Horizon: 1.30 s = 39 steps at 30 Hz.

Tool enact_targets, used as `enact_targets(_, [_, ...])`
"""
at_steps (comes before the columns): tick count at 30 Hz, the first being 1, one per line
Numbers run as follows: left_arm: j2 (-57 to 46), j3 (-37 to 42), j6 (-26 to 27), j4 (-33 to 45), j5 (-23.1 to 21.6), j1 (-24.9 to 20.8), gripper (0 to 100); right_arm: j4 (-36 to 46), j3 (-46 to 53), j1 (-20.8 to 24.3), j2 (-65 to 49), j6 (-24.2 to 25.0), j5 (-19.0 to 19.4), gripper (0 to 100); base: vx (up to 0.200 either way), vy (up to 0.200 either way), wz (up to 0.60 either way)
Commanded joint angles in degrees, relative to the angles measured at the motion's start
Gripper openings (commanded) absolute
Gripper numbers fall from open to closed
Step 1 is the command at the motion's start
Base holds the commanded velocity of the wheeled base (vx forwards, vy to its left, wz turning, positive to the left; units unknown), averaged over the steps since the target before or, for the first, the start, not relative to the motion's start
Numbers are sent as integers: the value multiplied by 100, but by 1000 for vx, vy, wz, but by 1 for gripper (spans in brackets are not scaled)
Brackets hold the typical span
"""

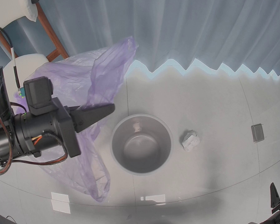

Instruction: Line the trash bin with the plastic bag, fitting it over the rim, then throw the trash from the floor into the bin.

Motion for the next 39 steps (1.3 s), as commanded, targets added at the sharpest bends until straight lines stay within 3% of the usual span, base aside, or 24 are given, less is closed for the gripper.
enact_targets(1, [400,-92,-8,-238,133,-345,0,-1,101,0,-96,-11,0,100,0,0,0])
enact_targets(3, [523,-162,-8,-590,406,-512,0,-1,101,0,-96,-11,0,100,0,0,0])
enact_targets(17, [417,137,-527,-977,485,-907,0,-1,101,0,-96,-2,0,100,0,0,0])
enact_targets(25, [575,646,-650,-1961,415,-1004,0,-1,101,0,-96,-2,0,100,0,0,0])
enact_targets(33, [795,629,-694,-2225,371,-1382,0,-1,101,0,-96,-2,0,100,0,0,0])
enact_targets(39, [962,462,-685,-2242,168,-1417,0,-1,101,0,-96,-2,0,100,0,0,0])
